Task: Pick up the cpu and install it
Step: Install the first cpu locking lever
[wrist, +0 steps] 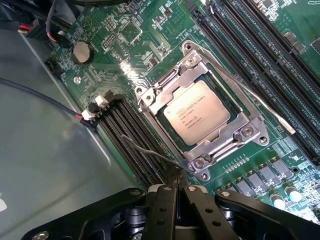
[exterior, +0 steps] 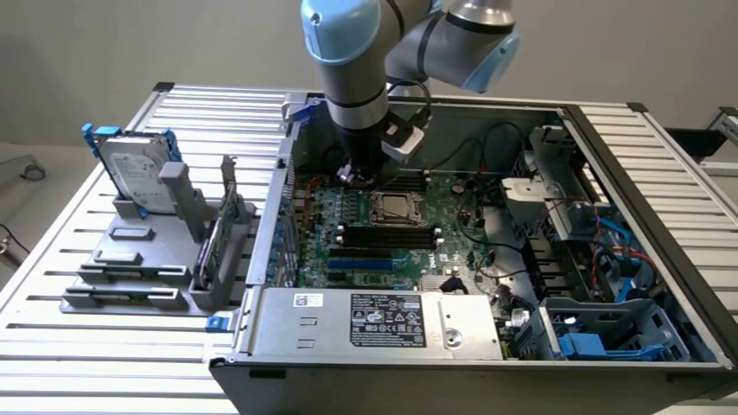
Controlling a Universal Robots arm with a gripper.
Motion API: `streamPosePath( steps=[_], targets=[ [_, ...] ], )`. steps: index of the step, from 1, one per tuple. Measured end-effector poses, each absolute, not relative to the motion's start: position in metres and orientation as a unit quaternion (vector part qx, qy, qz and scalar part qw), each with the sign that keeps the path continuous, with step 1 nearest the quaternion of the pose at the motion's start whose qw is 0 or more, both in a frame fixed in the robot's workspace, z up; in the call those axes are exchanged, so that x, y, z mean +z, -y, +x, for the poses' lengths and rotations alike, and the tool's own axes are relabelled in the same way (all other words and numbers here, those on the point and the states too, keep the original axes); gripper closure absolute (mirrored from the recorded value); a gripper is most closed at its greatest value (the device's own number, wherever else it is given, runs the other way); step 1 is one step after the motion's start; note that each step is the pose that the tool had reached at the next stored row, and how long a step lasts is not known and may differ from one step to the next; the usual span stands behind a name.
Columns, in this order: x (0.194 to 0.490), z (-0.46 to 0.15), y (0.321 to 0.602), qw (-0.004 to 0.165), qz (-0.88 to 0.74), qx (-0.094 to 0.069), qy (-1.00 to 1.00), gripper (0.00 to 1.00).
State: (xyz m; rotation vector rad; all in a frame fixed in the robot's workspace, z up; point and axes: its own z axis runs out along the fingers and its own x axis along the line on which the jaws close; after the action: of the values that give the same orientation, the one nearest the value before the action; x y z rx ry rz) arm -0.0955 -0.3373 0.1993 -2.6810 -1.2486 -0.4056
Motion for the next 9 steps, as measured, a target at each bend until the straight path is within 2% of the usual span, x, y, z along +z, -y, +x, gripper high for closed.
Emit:
streamPosePath(
  steps=[9],
  targets=[
    [0.1967,-0.0956,0.3354,0.074,-0.896,-0.134,0.418,0.89]
  ],
)
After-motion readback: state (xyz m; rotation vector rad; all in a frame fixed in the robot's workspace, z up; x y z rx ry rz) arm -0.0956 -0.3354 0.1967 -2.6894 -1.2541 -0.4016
